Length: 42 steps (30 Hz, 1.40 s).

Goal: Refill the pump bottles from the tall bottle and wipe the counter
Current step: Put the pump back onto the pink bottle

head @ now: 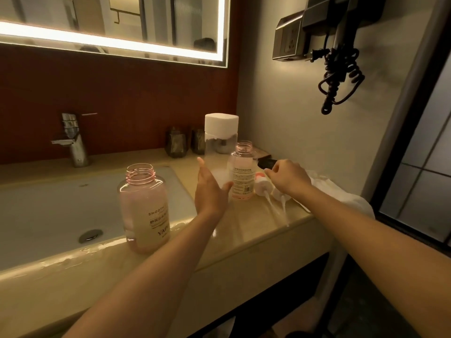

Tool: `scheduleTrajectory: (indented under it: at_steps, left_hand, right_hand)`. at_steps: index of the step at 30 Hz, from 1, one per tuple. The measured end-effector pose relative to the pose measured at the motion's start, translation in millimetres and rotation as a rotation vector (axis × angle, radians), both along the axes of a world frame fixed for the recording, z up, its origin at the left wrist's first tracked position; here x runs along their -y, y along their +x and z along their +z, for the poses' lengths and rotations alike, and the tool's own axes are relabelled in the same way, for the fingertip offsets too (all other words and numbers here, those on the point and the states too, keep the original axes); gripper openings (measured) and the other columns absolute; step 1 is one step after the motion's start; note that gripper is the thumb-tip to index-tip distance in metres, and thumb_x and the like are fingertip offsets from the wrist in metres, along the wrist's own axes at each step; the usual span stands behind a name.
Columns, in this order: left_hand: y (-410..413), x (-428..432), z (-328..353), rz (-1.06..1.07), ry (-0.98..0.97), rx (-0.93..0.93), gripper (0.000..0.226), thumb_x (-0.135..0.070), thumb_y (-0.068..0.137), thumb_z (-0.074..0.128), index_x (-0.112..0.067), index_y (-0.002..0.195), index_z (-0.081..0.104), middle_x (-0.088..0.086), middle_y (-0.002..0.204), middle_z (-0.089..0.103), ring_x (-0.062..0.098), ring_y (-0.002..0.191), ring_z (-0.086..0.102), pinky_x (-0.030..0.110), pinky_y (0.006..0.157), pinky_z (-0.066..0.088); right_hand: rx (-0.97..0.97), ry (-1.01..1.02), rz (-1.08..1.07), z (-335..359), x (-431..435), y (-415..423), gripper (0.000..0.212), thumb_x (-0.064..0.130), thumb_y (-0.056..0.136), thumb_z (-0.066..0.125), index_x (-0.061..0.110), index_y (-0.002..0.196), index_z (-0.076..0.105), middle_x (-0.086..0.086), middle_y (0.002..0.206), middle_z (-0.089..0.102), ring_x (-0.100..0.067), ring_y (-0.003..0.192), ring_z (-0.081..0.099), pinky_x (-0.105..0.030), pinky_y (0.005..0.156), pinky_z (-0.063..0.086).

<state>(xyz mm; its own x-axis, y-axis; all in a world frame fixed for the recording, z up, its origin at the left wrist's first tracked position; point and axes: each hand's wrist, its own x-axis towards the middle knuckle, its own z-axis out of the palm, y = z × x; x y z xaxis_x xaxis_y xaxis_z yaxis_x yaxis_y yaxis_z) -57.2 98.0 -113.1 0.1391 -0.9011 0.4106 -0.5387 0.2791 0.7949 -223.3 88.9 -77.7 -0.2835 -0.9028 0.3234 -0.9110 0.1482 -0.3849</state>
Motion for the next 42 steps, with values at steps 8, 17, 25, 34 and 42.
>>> scheduleTrajectory:
  at_steps: [8,17,25,34,42]
  left_hand:
    - [1.0,20.7,-8.9,0.036,0.058,0.052,0.086,-0.016,0.087,0.061,-0.014,0.148,0.0,0.007,0.152,0.024,0.025,0.134,0.033,0.033,0.103,0.034]
    - [-1.8,2.0,-5.0,0.032,0.003,-0.066,0.077,-0.003,0.087,0.052,-0.012,0.147,0.003,0.006,0.155,0.01,0.021,0.141,0.016,0.028,0.108,0.024]
    - [21.7,-32.3,-26.3,-0.093,-0.151,0.062,0.069,-0.013,0.087,0.059,-0.011,0.144,0.021,0.008,0.143,0.037,0.021,0.127,0.04,0.028,0.101,0.038]
    - [42.2,-55.3,-9.4,-0.165,-0.237,0.02,0.045,-0.011,0.087,0.058,-0.013,0.129,0.042,0.006,0.124,0.057,0.015,0.107,0.057,0.024,0.088,0.048]
    - [77.1,-91.3,-19.2,-0.106,-0.642,-0.023,0.018,-0.021,0.087,0.053,-0.014,0.104,0.055,-0.006,0.079,0.064,0.004,0.06,0.062,0.018,0.052,0.053]
  right_hand:
    - [-0.111,0.071,-0.023,-6.9,9.4,6.2,0.039,0.046,0.092,0.044,0.013,0.106,0.057,-0.008,0.105,0.061,-0.024,0.092,0.057,-0.031,0.066,0.041]
    - [-0.383,0.289,-0.012,-3.0,12.9,24.9,0.042,0.044,0.091,0.046,0.019,0.125,0.048,-0.006,0.121,0.056,-0.025,0.111,0.053,-0.031,0.073,0.036]
    - [-0.18,0.228,-0.06,-9.7,-0.5,40.4,0.042,0.039,0.092,0.049,0.016,0.127,0.043,-0.008,0.124,0.055,-0.027,0.112,0.052,-0.037,0.086,0.042]
    - [0.184,0.142,-0.057,-14.4,-15.8,42.1,0.052,0.038,0.084,0.06,0.015,0.128,0.042,-0.007,0.12,0.057,-0.026,0.099,0.059,-0.031,0.072,0.045]
    - [0.661,0.064,-0.039,-5.2,-27.1,47.7,0.059,0.019,0.077,0.067,0.008,0.128,0.041,-0.009,0.114,0.052,-0.018,0.075,0.057,-0.032,0.065,0.057]
